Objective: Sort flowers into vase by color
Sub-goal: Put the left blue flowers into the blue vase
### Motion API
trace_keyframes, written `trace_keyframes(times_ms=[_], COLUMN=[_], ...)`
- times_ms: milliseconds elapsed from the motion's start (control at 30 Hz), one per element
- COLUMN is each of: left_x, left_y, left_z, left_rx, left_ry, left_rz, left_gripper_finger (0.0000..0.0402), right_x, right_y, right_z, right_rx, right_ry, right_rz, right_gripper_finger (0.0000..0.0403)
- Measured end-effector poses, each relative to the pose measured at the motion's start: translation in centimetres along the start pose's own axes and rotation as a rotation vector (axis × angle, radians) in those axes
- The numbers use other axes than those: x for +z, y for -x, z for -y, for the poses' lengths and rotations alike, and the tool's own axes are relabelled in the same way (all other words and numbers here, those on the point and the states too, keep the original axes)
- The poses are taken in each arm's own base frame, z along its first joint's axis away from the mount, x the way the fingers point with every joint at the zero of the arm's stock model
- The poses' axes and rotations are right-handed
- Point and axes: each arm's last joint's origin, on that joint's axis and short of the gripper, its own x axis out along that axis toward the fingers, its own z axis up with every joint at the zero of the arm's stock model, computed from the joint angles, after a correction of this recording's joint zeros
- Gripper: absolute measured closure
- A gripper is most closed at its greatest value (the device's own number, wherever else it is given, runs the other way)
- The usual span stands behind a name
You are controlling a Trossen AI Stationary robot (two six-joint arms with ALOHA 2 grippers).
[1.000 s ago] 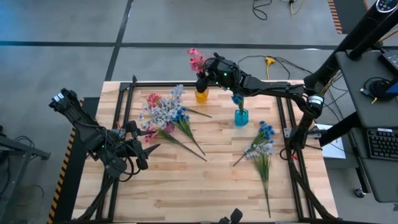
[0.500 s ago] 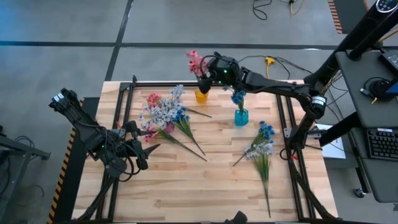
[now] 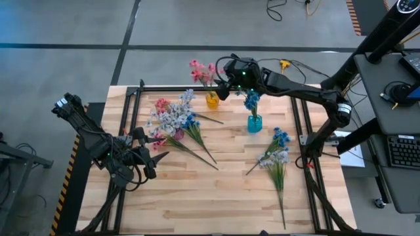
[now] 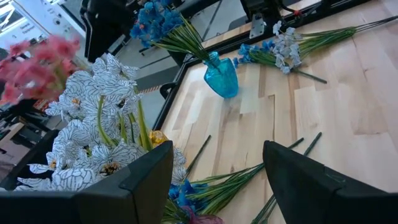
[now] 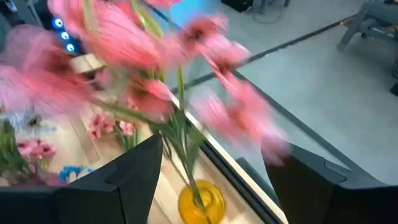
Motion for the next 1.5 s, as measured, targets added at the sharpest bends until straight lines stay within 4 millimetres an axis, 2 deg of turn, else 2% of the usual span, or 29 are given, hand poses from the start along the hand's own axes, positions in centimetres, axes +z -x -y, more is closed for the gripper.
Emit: trace_keyframes(times_ms=[267, 467, 533, 700, 933, 1067, 1167, 1367, 1500], left_x=[-0.1, -0.1, 0.1, 1.5, 2.8, 3.7, 4.5, 5.1, 4.8], left_y=[-0.3, -0.4, -0.3, 0.2, 0.5, 0.5, 0.5, 0.7, 1.1], left_z=[0.6, 0.8, 0.8, 0.5, 0.5, 1.0, 1.6, 3.5, 4.4], left_rx=[0.003, 0.003, -0.007, -0.157, -0.18, -0.166, -0.151, -0.156, -0.125], left_ry=[-0.02, -0.025, -0.02, 0.061, 0.155, 0.145, 0.113, -0.013, -0.059], left_rz=[-0.01, -0.012, -0.012, -0.024, -0.019, -0.01, 0.0, -0.033, -0.068], left_gripper_finger=[0.0171, 0.0171, 0.0171, 0.0171, 0.0171, 0.0171, 0.0171, 0.0171, 0.0171], right_x=[0.7, 1.6, 1.8, 1.2, -0.7, -2.2, -3.5, -6.6, -8.6], right_y=[3.5, 8.1, 9.7, 12.6, 14.3, 13.7, 12.4, 8.0, 5.1], right_z=[-0.5, -1.8, -2.6, -5.3, -9.5, -11.8, -13.3, -16.1, -18.6], right_rx=[0.028, 0.099, 0.137, 0.249, 0.372, 0.39, 0.339, 0.303, 0.321], right_ry=[-0.016, -0.021, -0.025, -0.016, 0.009, 0.032, 0.073, 0.163, 0.246], right_rz=[-0.007, 0.04, 0.057, 0.036, -0.07, -0.141, -0.176, -0.292, -0.291], right_gripper_finger=[0.0133, 0.0134, 0.0138, 0.0149, 0.0161, 0.0163, 0.0161, 0.0161, 0.0161])
